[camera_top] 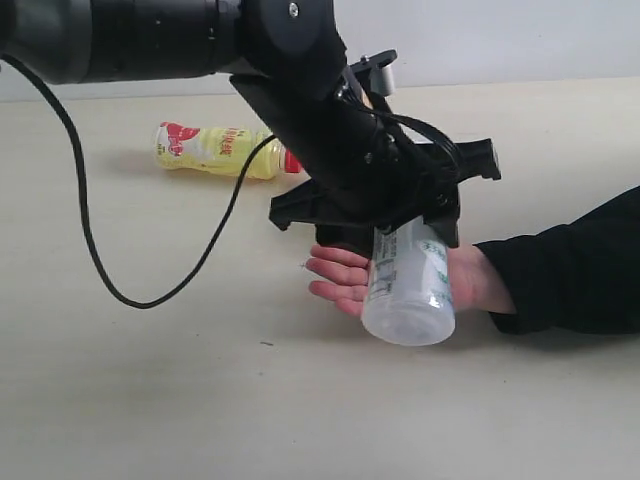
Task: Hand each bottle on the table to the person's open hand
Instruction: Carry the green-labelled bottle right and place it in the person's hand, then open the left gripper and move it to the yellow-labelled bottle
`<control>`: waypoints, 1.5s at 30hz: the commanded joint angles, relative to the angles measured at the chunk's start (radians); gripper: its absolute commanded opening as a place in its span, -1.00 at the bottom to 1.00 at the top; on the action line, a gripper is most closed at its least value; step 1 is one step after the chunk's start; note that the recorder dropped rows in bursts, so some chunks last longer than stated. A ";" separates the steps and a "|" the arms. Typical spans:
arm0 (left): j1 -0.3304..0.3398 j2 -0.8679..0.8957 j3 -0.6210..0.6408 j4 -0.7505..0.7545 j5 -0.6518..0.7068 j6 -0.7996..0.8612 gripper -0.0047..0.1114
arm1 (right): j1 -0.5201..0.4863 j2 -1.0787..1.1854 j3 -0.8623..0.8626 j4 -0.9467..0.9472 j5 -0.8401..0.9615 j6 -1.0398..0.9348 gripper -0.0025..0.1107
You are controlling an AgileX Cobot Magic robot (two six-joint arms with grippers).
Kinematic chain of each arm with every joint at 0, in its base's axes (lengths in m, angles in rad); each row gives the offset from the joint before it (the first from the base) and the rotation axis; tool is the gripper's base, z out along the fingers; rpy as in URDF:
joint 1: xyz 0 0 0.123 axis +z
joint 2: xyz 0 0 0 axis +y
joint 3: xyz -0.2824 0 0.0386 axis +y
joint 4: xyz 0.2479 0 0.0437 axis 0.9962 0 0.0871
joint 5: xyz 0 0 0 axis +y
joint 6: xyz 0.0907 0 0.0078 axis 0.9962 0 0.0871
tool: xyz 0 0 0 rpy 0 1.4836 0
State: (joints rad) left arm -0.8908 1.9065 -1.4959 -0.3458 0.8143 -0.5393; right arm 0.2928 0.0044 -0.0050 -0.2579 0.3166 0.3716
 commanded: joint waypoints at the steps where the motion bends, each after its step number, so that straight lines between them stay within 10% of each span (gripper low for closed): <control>1: -0.005 0.034 -0.006 -0.031 -0.115 -0.023 -0.92 | 0.004 -0.004 0.005 -0.003 -0.008 -0.005 -0.96; 22: 0.011 0.131 -0.006 0.006 -0.188 -0.034 -0.92 | 0.004 -0.004 0.005 -0.003 -0.008 -0.005 -0.96; 24: 0.017 0.131 -0.006 0.010 -0.190 -0.034 -0.79 | 0.004 -0.004 0.005 -0.003 -0.008 -0.005 -0.96; 32: 0.024 0.125 -0.006 0.029 -0.183 -0.012 0.90 | 0.004 -0.004 0.005 -0.003 -0.008 -0.005 -0.96; 45: 0.089 -0.078 -0.006 0.098 -0.161 0.453 0.89 | 0.004 -0.004 0.005 -0.003 -0.008 -0.005 -0.96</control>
State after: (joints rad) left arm -0.8171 1.8809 -1.4959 -0.2721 0.6412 -0.2010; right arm 0.2928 0.0044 -0.0050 -0.2579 0.3166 0.3716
